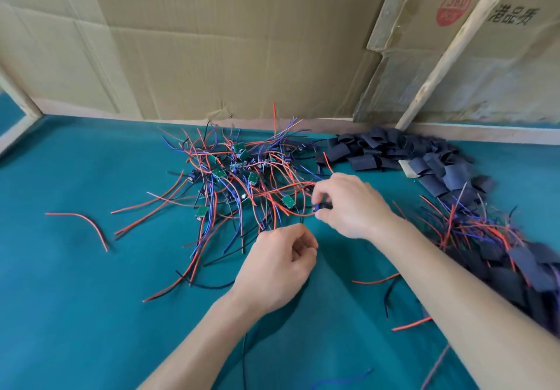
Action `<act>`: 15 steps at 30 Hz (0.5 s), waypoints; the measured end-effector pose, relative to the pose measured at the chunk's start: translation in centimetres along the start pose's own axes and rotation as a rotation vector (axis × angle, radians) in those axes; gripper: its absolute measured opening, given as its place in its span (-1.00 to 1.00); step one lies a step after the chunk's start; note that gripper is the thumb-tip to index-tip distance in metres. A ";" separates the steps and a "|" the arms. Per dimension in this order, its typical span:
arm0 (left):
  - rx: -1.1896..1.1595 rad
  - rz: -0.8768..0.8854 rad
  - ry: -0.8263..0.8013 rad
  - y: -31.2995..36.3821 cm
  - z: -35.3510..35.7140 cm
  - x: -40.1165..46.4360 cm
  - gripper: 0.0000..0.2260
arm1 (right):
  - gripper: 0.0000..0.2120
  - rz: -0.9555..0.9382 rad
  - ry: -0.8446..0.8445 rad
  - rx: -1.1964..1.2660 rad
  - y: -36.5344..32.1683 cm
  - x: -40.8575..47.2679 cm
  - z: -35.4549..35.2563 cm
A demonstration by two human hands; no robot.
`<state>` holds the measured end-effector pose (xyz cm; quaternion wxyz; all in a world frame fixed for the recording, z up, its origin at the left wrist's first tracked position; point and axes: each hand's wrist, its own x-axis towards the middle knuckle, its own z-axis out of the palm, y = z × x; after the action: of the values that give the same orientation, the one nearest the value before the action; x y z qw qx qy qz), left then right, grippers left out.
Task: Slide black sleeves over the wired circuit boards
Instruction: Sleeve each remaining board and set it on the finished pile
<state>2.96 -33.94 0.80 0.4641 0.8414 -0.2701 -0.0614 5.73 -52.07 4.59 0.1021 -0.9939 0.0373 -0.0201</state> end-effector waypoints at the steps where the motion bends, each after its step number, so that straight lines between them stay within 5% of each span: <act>1: 0.006 -0.001 -0.003 0.0 0.0 0.0 -0.93 | -0.89 0.012 -0.004 0.025 0.3 0.0 0.0; 9: -0.010 -0.041 0.011 0.0 -0.2 0.0 -0.91 | -0.84 0.083 0.047 0.230 2.2 -3.3 -1.3; 15: -0.293 -0.169 -0.058 0.5 -0.3 0.0 -0.88 | -0.84 0.203 0.079 0.900 1.0 -8.5 -2.6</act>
<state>2.84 -33.91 1.38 0.5667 0.7824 -0.1999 -0.1633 -2.97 -52.89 6.66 0.5235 -0.8404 0.1258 -0.0619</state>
